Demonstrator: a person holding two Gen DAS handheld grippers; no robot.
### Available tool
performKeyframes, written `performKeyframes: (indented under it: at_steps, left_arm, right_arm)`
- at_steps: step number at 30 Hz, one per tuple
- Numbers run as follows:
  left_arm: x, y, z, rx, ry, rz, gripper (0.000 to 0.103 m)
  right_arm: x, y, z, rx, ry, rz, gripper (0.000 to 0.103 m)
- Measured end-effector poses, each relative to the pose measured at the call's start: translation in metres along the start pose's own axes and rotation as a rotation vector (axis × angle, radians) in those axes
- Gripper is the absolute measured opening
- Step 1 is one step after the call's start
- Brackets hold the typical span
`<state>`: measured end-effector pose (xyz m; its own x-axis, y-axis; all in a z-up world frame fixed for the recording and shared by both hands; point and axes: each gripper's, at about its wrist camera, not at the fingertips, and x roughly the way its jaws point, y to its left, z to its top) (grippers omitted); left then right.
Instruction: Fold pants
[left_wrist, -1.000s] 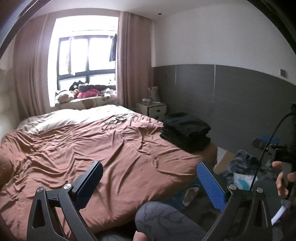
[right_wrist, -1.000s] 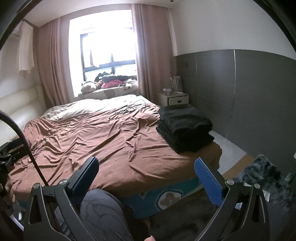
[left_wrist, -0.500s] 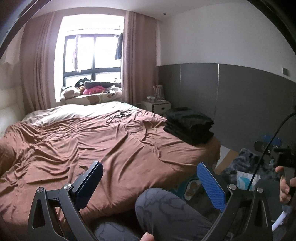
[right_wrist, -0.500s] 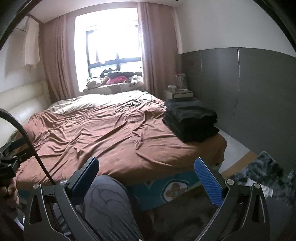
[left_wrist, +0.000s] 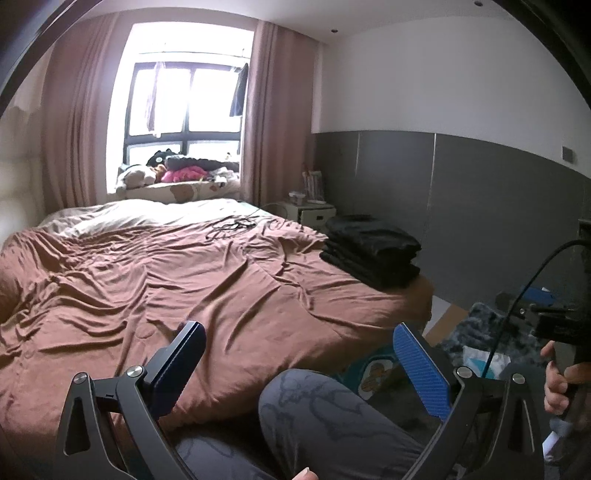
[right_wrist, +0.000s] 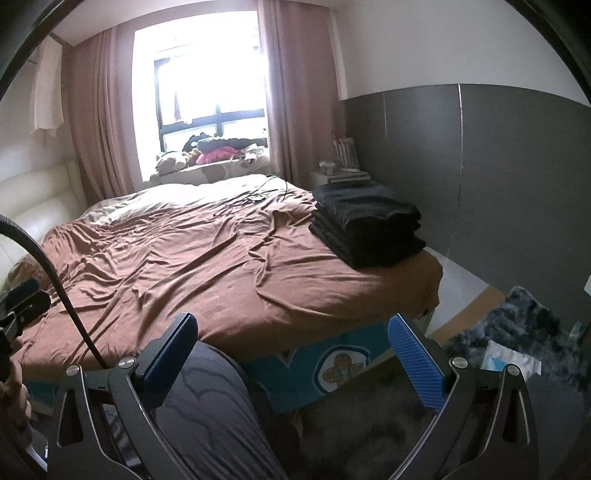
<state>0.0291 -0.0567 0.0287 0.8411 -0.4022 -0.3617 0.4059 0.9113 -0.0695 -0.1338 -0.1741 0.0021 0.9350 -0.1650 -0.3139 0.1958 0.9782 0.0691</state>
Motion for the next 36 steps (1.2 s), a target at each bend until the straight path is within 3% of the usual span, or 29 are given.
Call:
performKeyframes:
  at_steps: [36]
  left_arm:
    - [-0.008,0.003,-0.002,-0.014,-0.015,0.013,0.102]
  right_arm:
    - [-0.006,-0.003,-0.005,-0.013,0.0,-0.002,0.103]
